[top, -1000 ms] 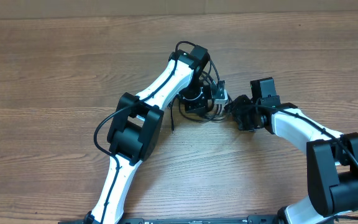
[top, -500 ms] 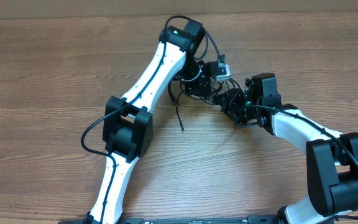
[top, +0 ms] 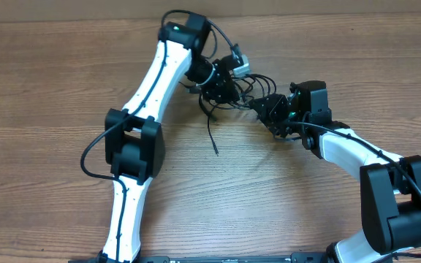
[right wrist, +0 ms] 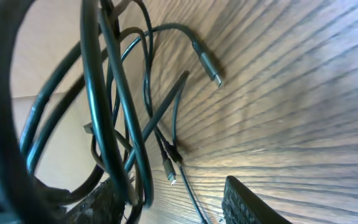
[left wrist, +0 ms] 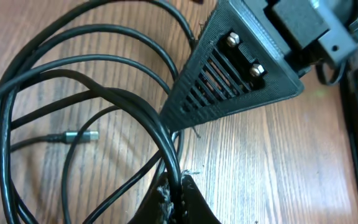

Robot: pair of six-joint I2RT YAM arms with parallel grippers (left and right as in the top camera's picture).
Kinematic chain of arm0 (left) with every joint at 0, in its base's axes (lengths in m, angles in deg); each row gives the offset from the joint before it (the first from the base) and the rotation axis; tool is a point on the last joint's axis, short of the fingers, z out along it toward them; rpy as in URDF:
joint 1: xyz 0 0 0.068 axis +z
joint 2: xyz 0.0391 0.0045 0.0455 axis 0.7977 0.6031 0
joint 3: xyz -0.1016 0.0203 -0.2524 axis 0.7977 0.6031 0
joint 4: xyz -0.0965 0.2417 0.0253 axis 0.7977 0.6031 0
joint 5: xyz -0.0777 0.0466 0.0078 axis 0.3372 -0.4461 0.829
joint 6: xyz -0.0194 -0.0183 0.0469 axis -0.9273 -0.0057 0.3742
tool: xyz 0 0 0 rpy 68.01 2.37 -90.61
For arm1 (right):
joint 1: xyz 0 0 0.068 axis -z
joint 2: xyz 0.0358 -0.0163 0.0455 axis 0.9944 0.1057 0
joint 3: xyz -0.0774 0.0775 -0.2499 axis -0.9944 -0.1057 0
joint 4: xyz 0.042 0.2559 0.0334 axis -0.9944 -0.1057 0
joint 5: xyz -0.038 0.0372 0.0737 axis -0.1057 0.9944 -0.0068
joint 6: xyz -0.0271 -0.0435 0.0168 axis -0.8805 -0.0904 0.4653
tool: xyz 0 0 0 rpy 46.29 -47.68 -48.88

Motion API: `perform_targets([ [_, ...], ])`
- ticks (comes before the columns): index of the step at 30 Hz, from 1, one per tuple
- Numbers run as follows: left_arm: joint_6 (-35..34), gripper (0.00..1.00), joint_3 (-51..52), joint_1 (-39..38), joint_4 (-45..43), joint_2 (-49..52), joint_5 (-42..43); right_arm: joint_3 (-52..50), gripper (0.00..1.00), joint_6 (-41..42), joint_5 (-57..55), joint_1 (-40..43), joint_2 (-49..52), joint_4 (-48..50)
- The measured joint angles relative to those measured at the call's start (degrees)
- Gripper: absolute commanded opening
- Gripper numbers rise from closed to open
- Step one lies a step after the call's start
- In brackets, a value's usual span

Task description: Untangle cables

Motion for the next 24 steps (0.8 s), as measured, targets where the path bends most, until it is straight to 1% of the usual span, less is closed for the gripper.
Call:
perform_targets([
  [1,0.0,0.04,0.0,0.4,0.0,0.0,0.7,0.0,0.51,0.2,0.1,0.0,0.0,0.4],
  [3,-0.2,0.04,0.0,1.0,0.0,0.0,1.8,0.0,0.67,0.9,0.5,0.0,0.0,1.1],
  [4,-0.2,0.04,0.0,1.4,0.0,0.0,2.3,0.0,0.79,1.2,0.8,0.0,0.0,1.7],
  [5,-0.2,0.04,0.0,1.6,0.0,0.0,2.7,-0.1,0.86,1.3,1.2,0.0,0.0,2.5],
  [6,-0.2,0.04,0.0,1.8,0.0,0.0,3.0,-0.1,0.9,1.3,1.8,0.0,0.0,3.2],
  [7,-0.2,0.04,0.0,2.0,0.1,0.0,3.1,-0.1,0.91,1.3,2.2,0.0,0.0,4.0],
  [10,-0.8,0.04,0.0,2.1,-0.1,0.0,3.5,-0.2,0.92,1.5,3.3,0.0,0.0,6.9],
  [14,-3.8,0.04,0.0,2.4,-1.6,0.0,3.9,-0.2,0.9,1.7,5.5,0.0,0.0,11.5],
  [15,-5.0,0.04,0.0,2.4,-2.2,0.0,4.0,-0.2,0.88,1.7,5.9,0.0,0.0,12.0],
  [17,-8.0,0.04,0.0,2.7,-3.7,0.0,4.2,-0.2,0.78,1.7,6.3,0.0,0.0,12.4],
  [21,-16.3,0.04,0.0,3.9,-7.0,0.0,5.0,-0.2,0.72,3.4,5.9,0.0,0.0,11.1],
  [24,-22.1,0.04,0.0,5.2,-8.8,0.0,7.4,-0.2,0.66,4.3,5.3,0.0,0.0,10.9],
])
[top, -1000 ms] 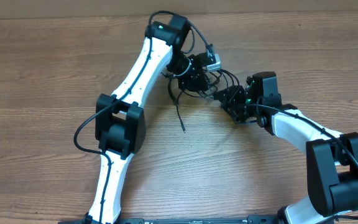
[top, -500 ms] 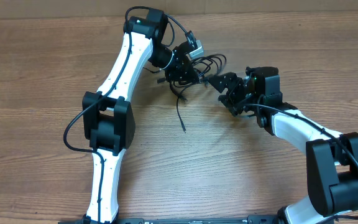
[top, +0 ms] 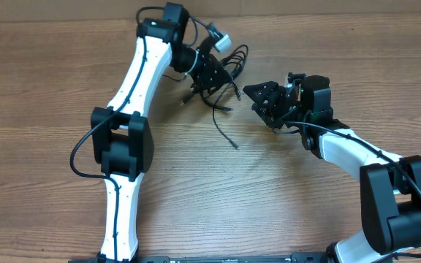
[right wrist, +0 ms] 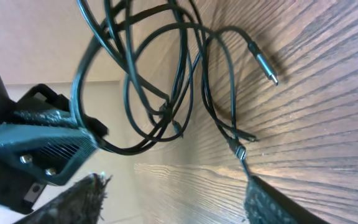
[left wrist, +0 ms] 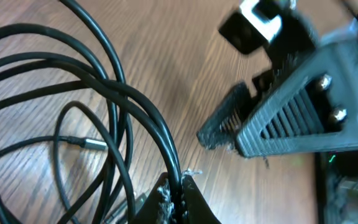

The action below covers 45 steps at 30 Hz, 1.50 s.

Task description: Untangle cables

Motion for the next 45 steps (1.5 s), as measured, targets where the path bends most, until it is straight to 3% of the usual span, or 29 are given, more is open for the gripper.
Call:
perform_targets([
  [9,-20.3,0.04,0.0,4.6,-3.0,0.0,9.6,0.0,0.64,-1.0,-0.5,0.0,0.0,0.0],
  [18,-33.7,0.04,0.0,5.6,-5.0,0.0,19.9,0.0,0.63,-2.1,-4.7,-3.7,0.0,-0.1],
  [28,-40.9,0.04,0.0,5.1,-5.0,0.0,24.8,0.0,0.63,-4.3,-15.3,-11.1,0.0,-0.1],
  [45,-43.0,0.04,0.0,-1.3,-6.0,0.0,28.9,0.0,0.63,-7.8,-22.8,-11.3,0.0,1.6],
])
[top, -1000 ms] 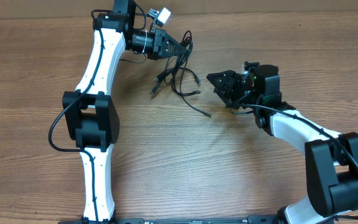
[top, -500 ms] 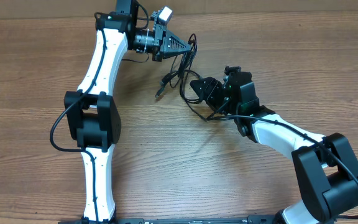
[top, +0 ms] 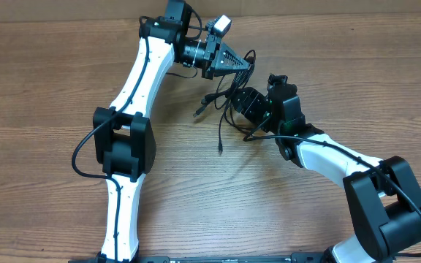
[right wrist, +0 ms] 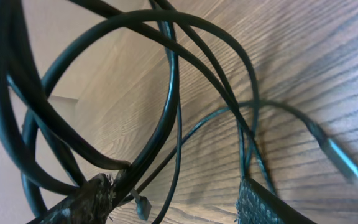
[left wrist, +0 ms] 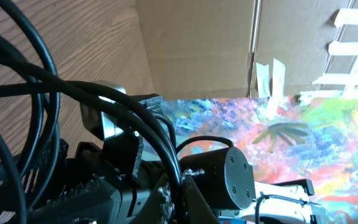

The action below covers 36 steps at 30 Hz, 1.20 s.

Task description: Untangle cables

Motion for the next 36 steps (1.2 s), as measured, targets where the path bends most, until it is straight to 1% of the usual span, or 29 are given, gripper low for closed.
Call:
perform_targets([
  [1,-0.1,0.04,0.0,0.0,-0.3,0.0,0.1,0.0,0.64,-0.3,0.0,0.0,0.0,0.4],
  [4,-0.1,0.04,0.0,0.0,-0.5,0.0,0.2,0.0,0.72,-1.9,1.0,0.0,0.0,2.4],
  [7,-0.1,0.04,0.0,0.0,-0.5,0.0,-0.1,0.0,0.75,-3.3,2.4,0.0,0.0,4.0],
  [16,-0.1,0.04,0.0,0.1,-0.5,0.0,-0.5,0.0,0.75,-4.2,0.7,0.0,0.0,6.8],
  [18,-0.1,0.04,0.0,0.1,-0.5,0.0,-0.5,0.0,0.72,-4.3,-0.4,0.0,0.0,7.1],
  [20,-0.1,0.04,0.0,0.1,-0.5,0.0,-0.5,0.0,0.66,-4.5,-1.0,0.0,0.0,7.7],
  [33,-0.1,0.04,0.0,0.1,-0.5,0.0,-0.8,0.0,0.68,-4.5,4.9,0.1,0.0,9.4],
  [34,-0.1,0.04,0.0,0.1,-0.5,0.0,-0.9,0.0,0.71,-4.6,5.5,0.1,0.0,9.4],
  [36,-0.1,0.04,0.0,0.1,-0.5,0.0,-0.9,0.0,0.72,-4.6,6.3,0.1,0.0,9.6],
])
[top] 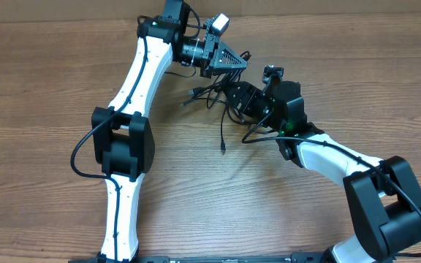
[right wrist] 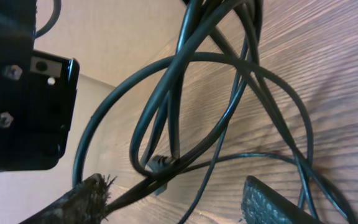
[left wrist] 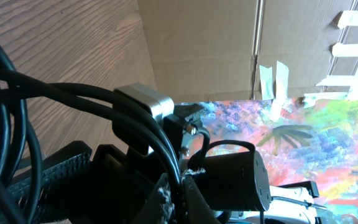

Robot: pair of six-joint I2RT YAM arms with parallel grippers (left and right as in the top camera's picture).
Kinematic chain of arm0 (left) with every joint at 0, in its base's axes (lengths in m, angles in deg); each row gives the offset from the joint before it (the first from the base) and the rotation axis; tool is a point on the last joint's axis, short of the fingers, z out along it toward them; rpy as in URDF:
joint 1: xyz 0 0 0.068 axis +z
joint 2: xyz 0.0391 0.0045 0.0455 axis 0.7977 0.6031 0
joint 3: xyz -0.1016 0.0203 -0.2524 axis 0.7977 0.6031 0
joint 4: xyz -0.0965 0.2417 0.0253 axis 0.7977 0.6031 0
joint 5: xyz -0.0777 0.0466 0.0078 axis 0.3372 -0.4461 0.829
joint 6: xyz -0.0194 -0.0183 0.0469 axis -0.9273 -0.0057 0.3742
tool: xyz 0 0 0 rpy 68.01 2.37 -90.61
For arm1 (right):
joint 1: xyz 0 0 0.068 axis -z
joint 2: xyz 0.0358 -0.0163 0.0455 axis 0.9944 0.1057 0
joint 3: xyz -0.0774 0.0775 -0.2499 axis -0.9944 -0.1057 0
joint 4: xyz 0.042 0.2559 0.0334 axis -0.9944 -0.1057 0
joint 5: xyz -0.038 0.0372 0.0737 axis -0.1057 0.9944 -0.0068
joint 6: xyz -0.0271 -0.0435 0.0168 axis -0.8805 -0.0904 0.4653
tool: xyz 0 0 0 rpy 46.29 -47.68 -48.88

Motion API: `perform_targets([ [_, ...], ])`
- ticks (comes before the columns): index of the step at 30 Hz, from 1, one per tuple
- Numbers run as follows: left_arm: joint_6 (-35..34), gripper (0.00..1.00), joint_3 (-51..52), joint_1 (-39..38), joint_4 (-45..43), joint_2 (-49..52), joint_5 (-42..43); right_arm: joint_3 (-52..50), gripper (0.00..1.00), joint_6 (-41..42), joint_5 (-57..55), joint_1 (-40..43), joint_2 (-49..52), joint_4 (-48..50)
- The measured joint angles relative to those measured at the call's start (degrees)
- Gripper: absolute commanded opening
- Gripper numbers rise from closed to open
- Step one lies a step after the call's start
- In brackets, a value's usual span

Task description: Untangle cables

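Note:
A bundle of black cables (top: 216, 93) hangs in loops between my two grippers at the back of the table, and one loose end (top: 224, 145) trails toward the front. My left gripper (top: 240, 64) is shut on a thick black cable (left wrist: 73, 93), pinched between its fingertips (left wrist: 180, 186). Just below it, my right gripper (top: 238, 96) is open. In the right wrist view its fingers (right wrist: 176, 183) straddle several thin strands (right wrist: 185, 62), and one strand lies against the left finger. The left gripper's finger (right wrist: 23, 93) shows close by.
Everything rests on a wooden table (top: 50, 88). The left arm's elbow (top: 123, 142) stands mid-left and the right arm's base (top: 386, 197) at the front right. A cardboard wall (left wrist: 197, 56) and a painted panel (left wrist: 303, 124) rise behind the table.
My right gripper has shifted slightly back, closer under the left gripper. The hanging loops and plug ends have moved a little with it. Left stays shut on the cable, right stays open.
Both grippers were together at the tangle, the left shut on a cable. Then the left was farther back-left with the bundle while the right stood open and apart. Later the left held the bundle at the back and the open right sat among its strands, as now.

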Motion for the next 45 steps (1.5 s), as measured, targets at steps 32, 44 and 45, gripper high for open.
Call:
perform_targets([
  [32,0.0,0.04,0.0,-2.3,-1.3,0.0,-3.0,0.0,0.04,6.9,-9.2,0.3,0.0,-7.2],
  [44,-0.3,0.04,0.0,-2.3,-1.9,0.0,-11.8,0.0,0.04,6.5,-9.5,1.2,0.0,-12.1],
  [45,-0.5,0.04,0.0,-2.3,-1.9,0.0,-12.0,0.0,0.04,6.2,-9.5,1.2,0.0,-12.2],
])
